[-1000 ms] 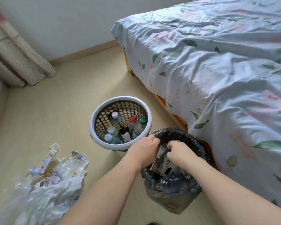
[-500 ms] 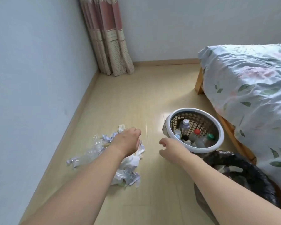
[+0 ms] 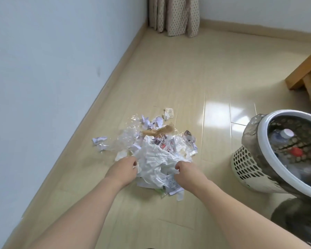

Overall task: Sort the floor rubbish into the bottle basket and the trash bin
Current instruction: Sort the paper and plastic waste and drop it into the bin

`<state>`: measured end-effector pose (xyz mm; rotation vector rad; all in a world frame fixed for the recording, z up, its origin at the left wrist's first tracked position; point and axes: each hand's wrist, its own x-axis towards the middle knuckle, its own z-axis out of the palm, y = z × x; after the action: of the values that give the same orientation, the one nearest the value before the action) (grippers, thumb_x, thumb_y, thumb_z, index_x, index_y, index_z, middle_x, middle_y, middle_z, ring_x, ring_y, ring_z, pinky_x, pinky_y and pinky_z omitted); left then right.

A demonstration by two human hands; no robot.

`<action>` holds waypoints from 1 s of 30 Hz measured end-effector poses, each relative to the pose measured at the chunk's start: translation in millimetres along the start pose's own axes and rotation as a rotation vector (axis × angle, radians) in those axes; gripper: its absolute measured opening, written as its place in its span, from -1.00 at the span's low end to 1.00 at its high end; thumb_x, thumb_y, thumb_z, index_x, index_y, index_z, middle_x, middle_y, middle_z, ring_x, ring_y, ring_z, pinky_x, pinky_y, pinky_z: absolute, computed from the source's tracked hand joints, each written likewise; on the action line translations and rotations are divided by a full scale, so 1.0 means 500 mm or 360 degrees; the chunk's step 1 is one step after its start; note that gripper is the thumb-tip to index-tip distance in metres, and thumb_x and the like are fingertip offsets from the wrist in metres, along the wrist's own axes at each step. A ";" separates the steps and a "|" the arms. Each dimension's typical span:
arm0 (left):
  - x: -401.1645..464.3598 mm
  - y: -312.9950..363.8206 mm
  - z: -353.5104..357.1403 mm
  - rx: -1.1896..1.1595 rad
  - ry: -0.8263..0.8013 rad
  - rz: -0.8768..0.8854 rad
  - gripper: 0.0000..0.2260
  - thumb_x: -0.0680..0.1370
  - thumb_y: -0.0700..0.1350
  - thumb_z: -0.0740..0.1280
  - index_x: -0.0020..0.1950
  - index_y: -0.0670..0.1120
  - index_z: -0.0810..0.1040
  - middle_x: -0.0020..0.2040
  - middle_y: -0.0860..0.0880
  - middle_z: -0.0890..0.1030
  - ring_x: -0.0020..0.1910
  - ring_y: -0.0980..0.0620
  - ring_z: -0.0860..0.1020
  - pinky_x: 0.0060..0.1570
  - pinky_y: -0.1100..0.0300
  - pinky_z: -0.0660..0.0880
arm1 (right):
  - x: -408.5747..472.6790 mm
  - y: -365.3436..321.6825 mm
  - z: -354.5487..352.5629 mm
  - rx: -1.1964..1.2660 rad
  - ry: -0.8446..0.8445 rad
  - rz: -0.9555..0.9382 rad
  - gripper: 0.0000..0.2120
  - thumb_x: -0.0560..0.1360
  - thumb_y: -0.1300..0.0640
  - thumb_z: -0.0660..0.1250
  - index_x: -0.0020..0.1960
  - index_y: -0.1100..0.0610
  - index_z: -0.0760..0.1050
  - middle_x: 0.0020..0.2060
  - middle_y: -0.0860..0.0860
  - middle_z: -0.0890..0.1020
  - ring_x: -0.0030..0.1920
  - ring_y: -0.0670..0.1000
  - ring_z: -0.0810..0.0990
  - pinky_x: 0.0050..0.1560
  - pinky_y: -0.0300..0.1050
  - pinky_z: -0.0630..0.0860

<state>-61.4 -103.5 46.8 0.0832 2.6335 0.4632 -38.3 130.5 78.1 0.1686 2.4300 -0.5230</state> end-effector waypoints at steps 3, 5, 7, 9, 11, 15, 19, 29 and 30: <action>0.037 -0.019 0.072 -0.0065 0.0005 0.0029 -0.89 0.58 -0.07 0.19 0.05 -0.01 0.48 0.09 0.00 0.55 -0.01 -0.04 0.51 -0.06 0.11 0.47 | 0.059 0.033 0.065 -0.0011 -0.0055 0.0143 -0.67 0.54 0.20 0.17 0.29 0.17 0.41 0.19 0.09 0.54 0.14 0.09 0.54 -0.10 -0.19 0.39; 0.047 -0.009 0.108 -0.0034 0.0010 0.0128 -0.82 0.60 -0.03 0.20 0.15 0.00 0.49 0.15 0.04 0.52 0.07 -0.01 0.50 -0.06 0.13 0.45 | 0.080 0.057 0.098 0.0042 -0.0070 0.0236 -0.69 0.56 0.14 0.19 0.28 0.18 0.40 0.17 0.10 0.55 0.13 0.10 0.55 -0.13 -0.19 0.37; 0.056 0.005 0.147 -0.0026 0.0050 0.0219 -0.77 0.58 -0.01 0.22 0.23 0.02 0.47 0.19 0.06 0.48 0.13 0.00 0.48 0.00 0.11 0.45 | 0.107 0.086 0.135 0.0179 -0.0079 0.0297 -0.67 0.56 0.10 0.21 0.28 0.19 0.38 0.15 0.10 0.53 0.09 0.10 0.55 -0.15 -0.16 0.40; 0.056 0.012 0.173 0.0053 0.0219 0.0267 -0.74 0.50 -0.06 0.26 0.18 0.01 0.48 0.13 0.03 0.48 0.09 -0.04 0.49 0.02 0.05 0.49 | 0.125 0.100 0.162 0.0327 -0.0070 0.0307 -0.68 0.54 0.11 0.23 0.26 0.16 0.37 0.16 0.08 0.49 0.04 0.07 0.52 -0.24 -0.17 0.44; 0.058 0.001 0.195 0.0098 0.0438 0.0154 -0.68 0.32 -0.13 0.32 0.07 -0.04 0.48 0.03 -0.03 0.50 -0.02 -0.12 0.51 -0.10 0.01 0.53 | 0.144 0.104 0.186 0.0413 -0.0052 0.0287 -0.72 0.49 0.11 0.26 0.19 0.13 0.40 0.12 0.03 0.46 0.02 0.04 0.52 -0.25 -0.13 0.54; 0.064 -0.055 0.218 -0.0006 0.0458 -0.0339 -0.43 0.30 -0.21 0.38 0.32 -0.14 0.44 0.28 -0.15 0.45 0.21 -0.23 0.43 0.11 -0.06 0.46 | 0.178 0.100 0.213 0.0325 0.0010 0.0243 -0.80 0.45 0.08 0.28 0.05 0.12 0.46 0.06 0.01 0.43 0.06 0.09 0.49 -0.02 0.01 0.55; 0.076 -0.082 0.230 -0.0099 0.0280 -0.0496 -0.43 0.45 -0.09 0.36 0.46 -0.03 0.35 0.36 -0.05 0.46 0.33 -0.12 0.38 0.26 0.02 0.35 | 0.186 0.097 0.218 0.0271 0.0018 0.0254 -0.83 0.42 0.09 0.26 -0.02 0.09 0.48 -0.01 0.01 0.55 -0.02 0.10 0.57 -0.11 -0.06 0.54; 0.054 -0.069 0.227 -0.0374 0.0530 -0.0797 -0.81 0.58 -0.21 0.17 0.13 -0.08 0.52 -0.06 -0.08 0.61 -0.13 -0.16 0.51 -0.20 0.06 0.40 | 0.146 0.116 0.228 0.0605 0.0177 0.0366 -0.83 0.49 0.21 0.25 -0.02 0.07 0.27 -0.25 -0.05 0.45 -0.21 0.09 0.52 -0.28 -0.07 0.42; 0.048 -0.070 0.220 -0.0423 0.0545 -0.0877 -0.84 0.61 -0.19 0.16 0.15 -0.10 0.46 -0.09 -0.12 0.59 -0.16 -0.18 0.49 -0.24 0.07 0.36 | 0.139 0.115 0.227 0.0622 0.0177 0.0357 -0.86 0.49 0.22 0.23 -0.03 0.09 0.28 -0.26 -0.04 0.45 -0.24 0.08 0.49 -0.32 -0.08 0.37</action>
<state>-32.3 -99.2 -67.4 -0.8493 2.7238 0.6646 -14.7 136.1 -64.7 0.6415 2.3490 -0.8990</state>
